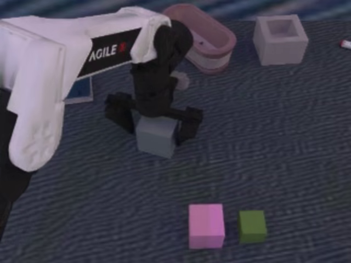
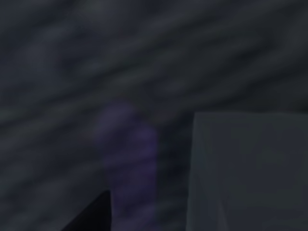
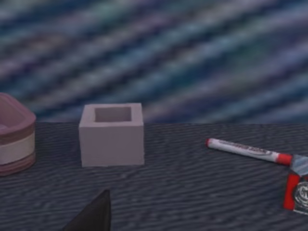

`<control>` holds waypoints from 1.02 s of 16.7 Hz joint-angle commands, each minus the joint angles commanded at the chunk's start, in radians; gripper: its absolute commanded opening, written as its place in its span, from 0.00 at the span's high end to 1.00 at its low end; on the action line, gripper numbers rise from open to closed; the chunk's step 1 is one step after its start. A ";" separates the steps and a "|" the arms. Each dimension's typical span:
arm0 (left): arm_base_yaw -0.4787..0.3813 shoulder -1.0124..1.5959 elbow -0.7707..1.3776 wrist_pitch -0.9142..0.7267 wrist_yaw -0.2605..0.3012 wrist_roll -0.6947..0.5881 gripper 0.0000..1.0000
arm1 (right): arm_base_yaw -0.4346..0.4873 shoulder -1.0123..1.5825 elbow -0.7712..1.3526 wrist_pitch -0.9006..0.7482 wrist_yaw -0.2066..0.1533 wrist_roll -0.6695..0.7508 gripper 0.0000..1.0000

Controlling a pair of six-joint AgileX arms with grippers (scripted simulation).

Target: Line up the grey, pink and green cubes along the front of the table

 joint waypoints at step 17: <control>0.000 0.000 0.000 0.000 0.000 0.000 1.00 | 0.000 0.000 0.000 0.000 0.000 0.000 0.00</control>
